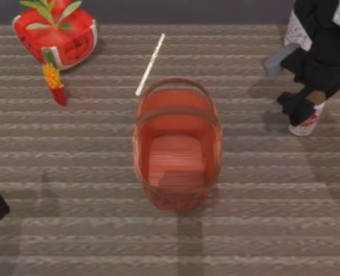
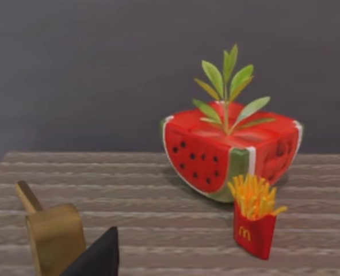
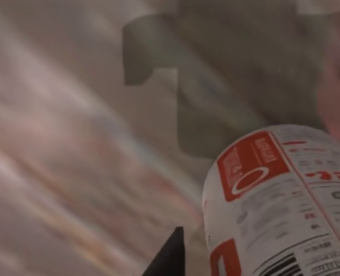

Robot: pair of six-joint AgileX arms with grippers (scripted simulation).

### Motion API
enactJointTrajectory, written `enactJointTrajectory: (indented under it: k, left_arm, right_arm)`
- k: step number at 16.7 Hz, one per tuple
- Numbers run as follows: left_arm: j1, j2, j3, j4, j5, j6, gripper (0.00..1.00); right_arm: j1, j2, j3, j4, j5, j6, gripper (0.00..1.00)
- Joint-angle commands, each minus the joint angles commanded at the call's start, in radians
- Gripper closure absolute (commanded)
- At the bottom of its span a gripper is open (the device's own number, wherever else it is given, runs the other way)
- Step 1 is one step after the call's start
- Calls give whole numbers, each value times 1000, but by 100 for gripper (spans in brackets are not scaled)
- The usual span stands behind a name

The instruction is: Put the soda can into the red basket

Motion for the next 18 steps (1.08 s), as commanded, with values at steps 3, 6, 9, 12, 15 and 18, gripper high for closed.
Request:
enactJointTrajectory:
  k: [3, 6, 9, 12, 15, 18]
  left_arm:
    - [0, 0, 0, 0, 0, 0, 0]
    - [0, 0, 0, 0, 0, 0, 0]
    - [0, 0, 0, 0, 0, 0, 0]
    - [0, 0, 0, 0, 0, 0, 0]
    - [0, 0, 0, 0, 0, 0, 0]
    - [0, 0, 0, 0, 0, 0, 0]
  right_arm:
    - [0, 0, 0, 0, 0, 0, 75]
    - [0, 0, 0, 0, 0, 0, 98]
    - [0, 0, 0, 0, 0, 0, 100]
    - [0, 0, 0, 0, 0, 0, 100]
    - [-3, -1, 0, 0, 0, 1, 100]
    - [2, -6, -10, 31, -21, 9, 100]
